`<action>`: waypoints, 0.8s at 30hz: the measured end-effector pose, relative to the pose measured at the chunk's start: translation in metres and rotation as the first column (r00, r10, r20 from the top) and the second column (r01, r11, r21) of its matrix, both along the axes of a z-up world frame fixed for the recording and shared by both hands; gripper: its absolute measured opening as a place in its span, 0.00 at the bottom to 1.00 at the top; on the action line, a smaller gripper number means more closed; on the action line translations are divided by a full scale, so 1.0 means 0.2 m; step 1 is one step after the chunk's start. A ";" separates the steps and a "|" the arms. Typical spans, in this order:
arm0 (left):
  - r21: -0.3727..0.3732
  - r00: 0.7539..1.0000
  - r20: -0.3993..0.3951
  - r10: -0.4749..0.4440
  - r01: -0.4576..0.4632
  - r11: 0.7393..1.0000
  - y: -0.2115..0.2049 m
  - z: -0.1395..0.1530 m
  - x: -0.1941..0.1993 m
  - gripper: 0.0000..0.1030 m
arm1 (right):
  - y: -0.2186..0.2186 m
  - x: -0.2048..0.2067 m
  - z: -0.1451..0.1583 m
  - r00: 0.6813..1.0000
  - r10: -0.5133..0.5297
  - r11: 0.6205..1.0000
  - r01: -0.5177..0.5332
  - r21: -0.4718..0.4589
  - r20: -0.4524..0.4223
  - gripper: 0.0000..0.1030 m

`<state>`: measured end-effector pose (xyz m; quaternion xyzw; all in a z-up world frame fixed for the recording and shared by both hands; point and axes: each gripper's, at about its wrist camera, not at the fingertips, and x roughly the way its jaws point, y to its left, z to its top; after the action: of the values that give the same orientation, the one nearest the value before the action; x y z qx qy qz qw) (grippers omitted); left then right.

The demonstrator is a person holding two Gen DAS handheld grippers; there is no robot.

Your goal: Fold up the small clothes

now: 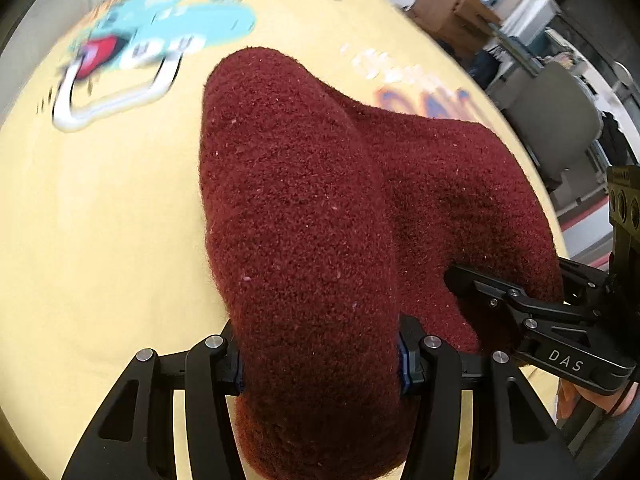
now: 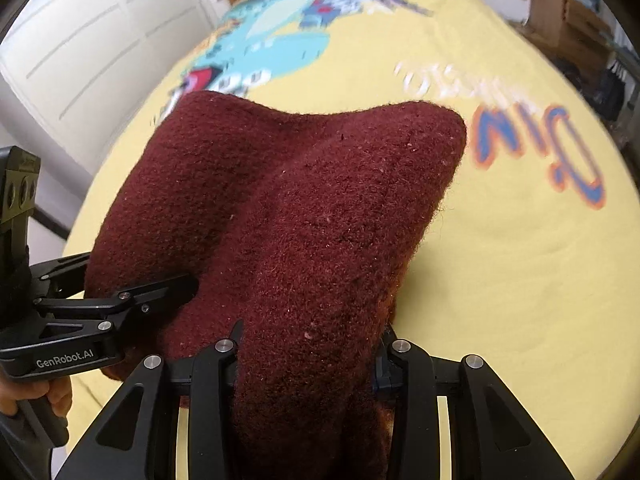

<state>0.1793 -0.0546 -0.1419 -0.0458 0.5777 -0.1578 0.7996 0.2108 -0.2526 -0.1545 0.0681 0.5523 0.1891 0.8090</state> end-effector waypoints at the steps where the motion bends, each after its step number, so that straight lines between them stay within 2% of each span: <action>1: -0.006 0.999 -0.028 0.015 -0.015 1.000 0.05 -0.06 0.01 0.47 | 0.03 -0.01 -0.06 1.000 0.007 1.000 -0.008 -0.014 -0.021 0.38; 3: -0.012 0.998 -0.047 0.032 -0.032 0.999 0.09 -0.14 -0.01 0.51 | 0.06 -0.03 -0.14 0.999 0.008 1.000 -0.009 -0.028 -0.042 0.41; 5: -0.014 0.999 -0.036 0.037 -0.037 0.999 0.10 -0.17 -0.02 0.57 | 0.05 -0.04 -0.17 0.999 -0.012 1.000 0.011 -0.018 -0.049 0.50; 7: -0.010 0.998 -0.025 0.051 -0.051 0.999 0.12 -0.16 0.02 0.68 | 0.03 0.00 -0.17 0.999 -0.031 0.999 0.030 -0.025 -0.044 0.60; 8: -0.006 0.998 -0.031 0.058 -0.059 0.998 0.10 -0.16 0.05 0.68 | 0.02 0.00 -0.17 0.998 -0.040 0.999 0.039 -0.026 -0.039 0.66; 12: 0.010 0.993 -0.067 0.094 -0.093 0.996 0.12 -0.13 0.06 0.77 | -0.04 0.02 -0.11 0.999 -0.041 0.999 0.040 -0.036 -0.028 0.73; 14: 0.049 0.994 -0.055 0.090 -0.087 0.995 0.10 -0.06 0.06 0.81 | -0.06 0.00 -0.08 1.000 -0.028 0.998 0.027 -0.055 -0.015 0.76; 18: 0.120 0.997 0.007 0.081 -0.081 0.989 0.10 0.02 0.04 0.99 | -0.14 -0.09 0.01 0.999 -0.025 0.997 0.027 -0.077 0.029 0.77; 21: 0.148 0.995 0.045 0.089 -0.094 0.984 0.11 0.06 -0.03 0.99 | -0.16 -0.13 0.06 0.996 -0.047 0.995 0.053 -0.079 0.073 0.80; 22: 0.152 0.993 0.066 0.094 -0.103 0.983 0.18 0.07 -0.07 0.99 | -0.17 -0.15 0.06 0.995 -0.053 0.995 0.059 -0.076 0.081 0.81; 24: 0.156 0.990 0.097 0.105 -0.119 0.981 0.19 0.06 -0.11 0.99 | -0.15 -0.16 0.03 0.996 -0.056 0.996 0.060 -0.063 0.075 0.82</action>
<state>0.1565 -0.0170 -0.1296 -0.0063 0.5491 -0.0671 0.8330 0.1794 -0.2827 -0.1477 0.0507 0.5260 0.1498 0.8357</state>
